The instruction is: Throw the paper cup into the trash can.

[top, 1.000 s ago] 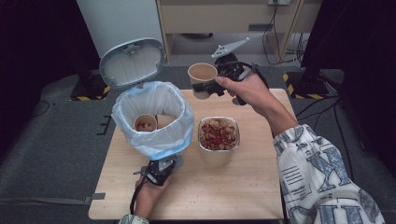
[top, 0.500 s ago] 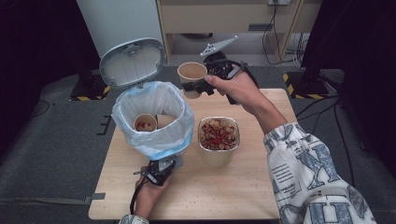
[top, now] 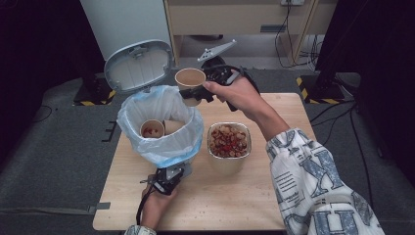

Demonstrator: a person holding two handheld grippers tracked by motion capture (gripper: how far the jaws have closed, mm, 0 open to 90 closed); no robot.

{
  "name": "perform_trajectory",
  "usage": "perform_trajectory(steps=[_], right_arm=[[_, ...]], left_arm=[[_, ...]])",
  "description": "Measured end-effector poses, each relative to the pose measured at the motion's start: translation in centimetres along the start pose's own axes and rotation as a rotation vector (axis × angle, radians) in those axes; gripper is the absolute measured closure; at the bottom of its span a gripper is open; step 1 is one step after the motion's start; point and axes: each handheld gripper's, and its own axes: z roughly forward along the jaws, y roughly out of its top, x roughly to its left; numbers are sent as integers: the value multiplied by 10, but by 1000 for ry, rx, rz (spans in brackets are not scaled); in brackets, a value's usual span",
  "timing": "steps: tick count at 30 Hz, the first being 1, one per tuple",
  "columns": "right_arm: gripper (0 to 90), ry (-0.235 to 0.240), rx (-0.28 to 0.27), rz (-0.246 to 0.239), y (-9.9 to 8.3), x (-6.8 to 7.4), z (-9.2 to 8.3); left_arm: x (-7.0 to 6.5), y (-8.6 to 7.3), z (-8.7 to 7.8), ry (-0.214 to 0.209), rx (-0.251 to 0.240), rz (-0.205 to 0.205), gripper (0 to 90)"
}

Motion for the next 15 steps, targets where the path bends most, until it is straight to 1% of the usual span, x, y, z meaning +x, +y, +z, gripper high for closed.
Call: perform_trajectory(steps=[6,9,15], right_arm=[[304,10,0,0,0,3,6],[303,17,8,-12,1,7,11],[300,34,16,-17,2,14,21]], left_arm=[[0,0,0,0,0,1,900],[0,0,0,1,0,0,900],[0,0,0,0,1,-1,899]])
